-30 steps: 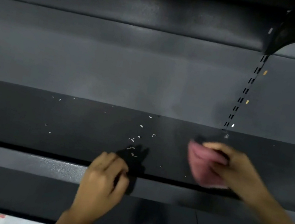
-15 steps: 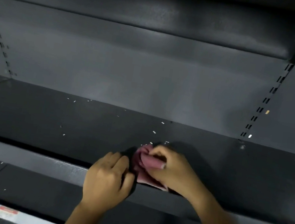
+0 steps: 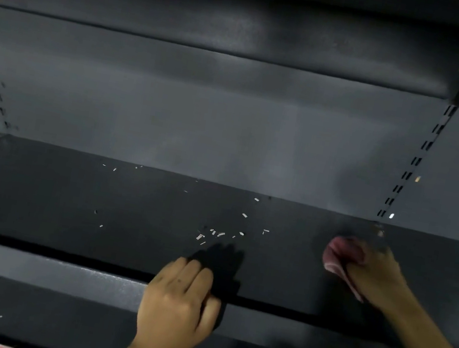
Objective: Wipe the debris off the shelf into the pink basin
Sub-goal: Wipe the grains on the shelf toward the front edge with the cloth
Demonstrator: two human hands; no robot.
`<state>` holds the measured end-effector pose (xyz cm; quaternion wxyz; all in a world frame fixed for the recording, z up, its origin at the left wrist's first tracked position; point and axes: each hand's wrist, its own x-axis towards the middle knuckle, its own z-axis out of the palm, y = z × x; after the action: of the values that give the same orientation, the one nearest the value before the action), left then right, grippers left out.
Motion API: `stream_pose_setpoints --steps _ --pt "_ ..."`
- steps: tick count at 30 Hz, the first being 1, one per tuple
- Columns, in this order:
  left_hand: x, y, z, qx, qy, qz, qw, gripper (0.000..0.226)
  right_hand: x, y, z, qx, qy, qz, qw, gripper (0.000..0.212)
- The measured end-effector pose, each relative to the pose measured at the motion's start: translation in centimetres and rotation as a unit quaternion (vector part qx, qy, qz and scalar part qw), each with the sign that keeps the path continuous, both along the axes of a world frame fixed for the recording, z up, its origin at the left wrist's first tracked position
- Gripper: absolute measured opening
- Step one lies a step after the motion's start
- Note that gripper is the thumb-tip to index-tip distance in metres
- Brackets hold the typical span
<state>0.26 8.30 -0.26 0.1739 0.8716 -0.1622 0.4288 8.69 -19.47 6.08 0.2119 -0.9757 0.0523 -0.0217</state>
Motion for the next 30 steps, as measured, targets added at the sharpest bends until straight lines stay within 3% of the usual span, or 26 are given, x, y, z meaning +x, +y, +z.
stream_pose_setpoints --steps 3,7,12,19,22,25,30 --pt "0.1 0.0 -0.1 0.001 -0.009 -0.005 1.000 0.016 -0.2 2.5 -1.7 0.003 -0.001 -0.006 1.000 0.048" --pt "0.0 0.1 0.0 0.001 0.000 -0.008 1.000 0.015 -0.2 8.9 -0.8 0.022 -0.039 0.118 0.992 0.033" --pt "-0.3 0.1 0.5 -0.001 0.029 -0.018 0.999 0.013 0.7 16.7 -1.5 0.059 -0.011 0.192 0.980 0.053" --pt "-1.4 1.8 0.4 0.005 0.039 -0.063 0.997 0.014 1.6 15.6 0.6 0.230 -0.094 0.201 0.947 0.049" --pt "-1.7 3.3 0.7 -0.073 0.058 -0.067 0.993 0.014 3.6 10.2 1.8 0.185 -0.115 0.148 0.965 0.045" --pt "-1.0 4.0 1.8 -0.126 0.066 -0.007 0.990 0.019 6.0 3.9 1.3 0.100 -0.093 0.054 0.989 0.016" --pt "-0.1 3.6 1.8 -0.078 0.081 0.084 0.990 0.018 9.4 3.0 -1.5 -0.003 -0.043 -0.006 0.999 0.032"
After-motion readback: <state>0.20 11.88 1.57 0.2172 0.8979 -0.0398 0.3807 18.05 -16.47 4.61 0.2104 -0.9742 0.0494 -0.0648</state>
